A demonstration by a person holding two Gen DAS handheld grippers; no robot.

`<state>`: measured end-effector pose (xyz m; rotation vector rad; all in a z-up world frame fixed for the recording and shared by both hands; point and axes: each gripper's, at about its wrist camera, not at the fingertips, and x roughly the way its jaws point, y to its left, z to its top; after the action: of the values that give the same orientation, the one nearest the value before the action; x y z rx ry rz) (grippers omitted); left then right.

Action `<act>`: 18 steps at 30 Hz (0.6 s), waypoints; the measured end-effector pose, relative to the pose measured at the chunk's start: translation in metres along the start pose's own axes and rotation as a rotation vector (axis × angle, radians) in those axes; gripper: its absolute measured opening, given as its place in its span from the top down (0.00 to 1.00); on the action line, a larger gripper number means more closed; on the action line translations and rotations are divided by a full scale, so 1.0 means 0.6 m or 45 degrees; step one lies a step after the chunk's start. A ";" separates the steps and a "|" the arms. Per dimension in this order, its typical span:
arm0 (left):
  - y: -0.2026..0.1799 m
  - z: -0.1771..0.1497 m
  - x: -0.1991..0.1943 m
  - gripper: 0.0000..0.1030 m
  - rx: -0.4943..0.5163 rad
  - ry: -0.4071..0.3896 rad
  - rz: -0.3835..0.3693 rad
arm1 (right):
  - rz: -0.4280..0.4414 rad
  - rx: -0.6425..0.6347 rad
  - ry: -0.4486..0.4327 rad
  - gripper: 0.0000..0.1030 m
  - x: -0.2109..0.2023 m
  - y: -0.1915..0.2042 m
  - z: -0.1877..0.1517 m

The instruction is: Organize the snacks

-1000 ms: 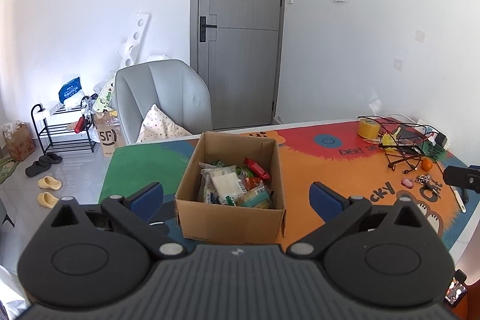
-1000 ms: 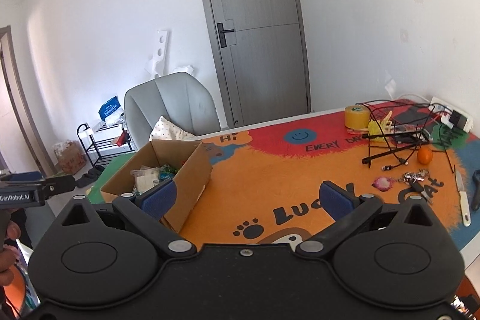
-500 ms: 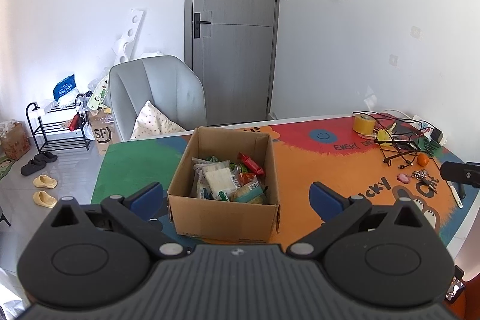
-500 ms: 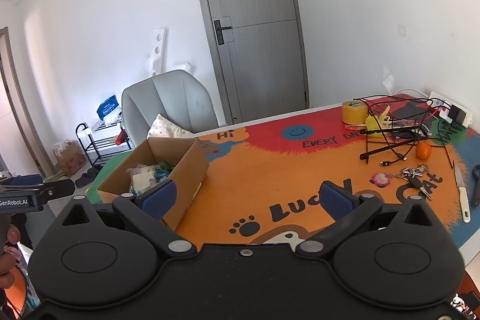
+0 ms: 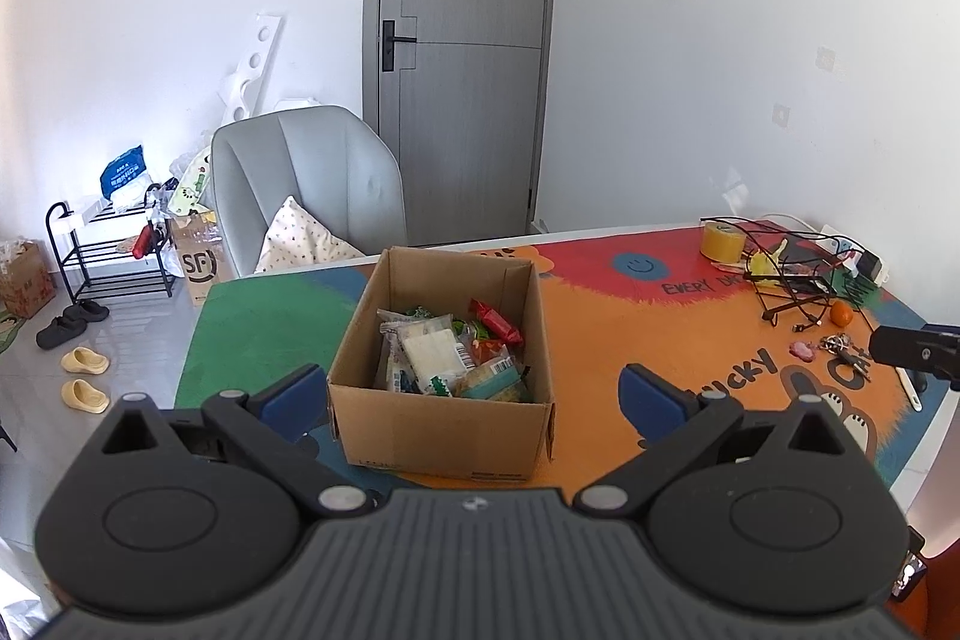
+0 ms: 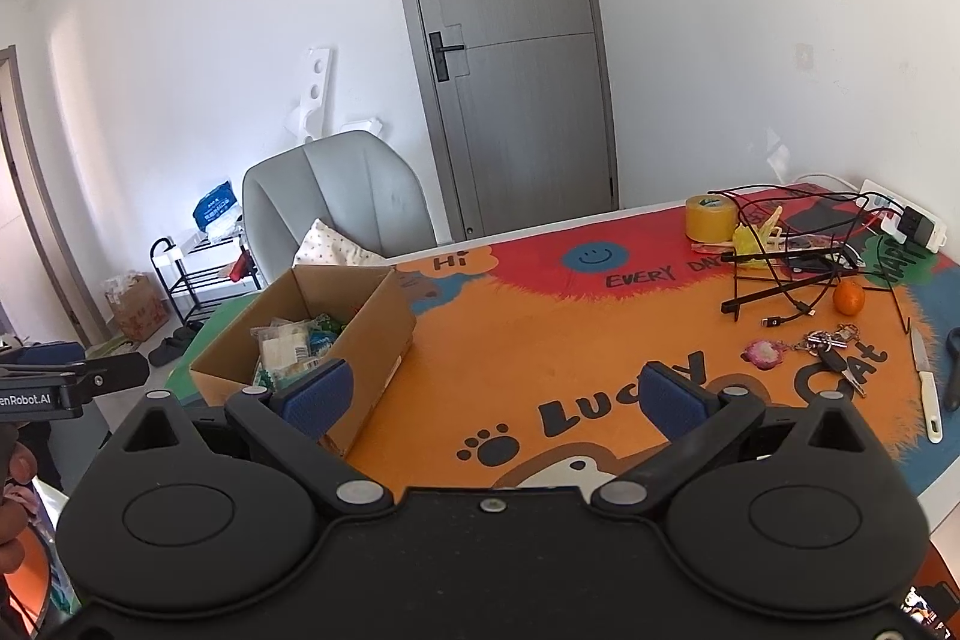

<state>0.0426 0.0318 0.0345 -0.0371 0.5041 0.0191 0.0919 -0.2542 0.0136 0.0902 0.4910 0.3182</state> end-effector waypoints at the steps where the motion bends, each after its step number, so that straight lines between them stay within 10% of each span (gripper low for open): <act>1: 0.000 0.000 0.000 0.00 0.000 -0.002 -0.001 | 0.002 -0.002 -0.001 0.00 0.000 0.000 0.000; 18: -0.002 -0.002 0.002 0.00 0.002 -0.001 -0.009 | 0.012 -0.012 -0.007 0.00 0.002 0.001 0.000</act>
<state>0.0430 0.0307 0.0329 -0.0371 0.5028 0.0121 0.0925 -0.2532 0.0132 0.0847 0.4836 0.3296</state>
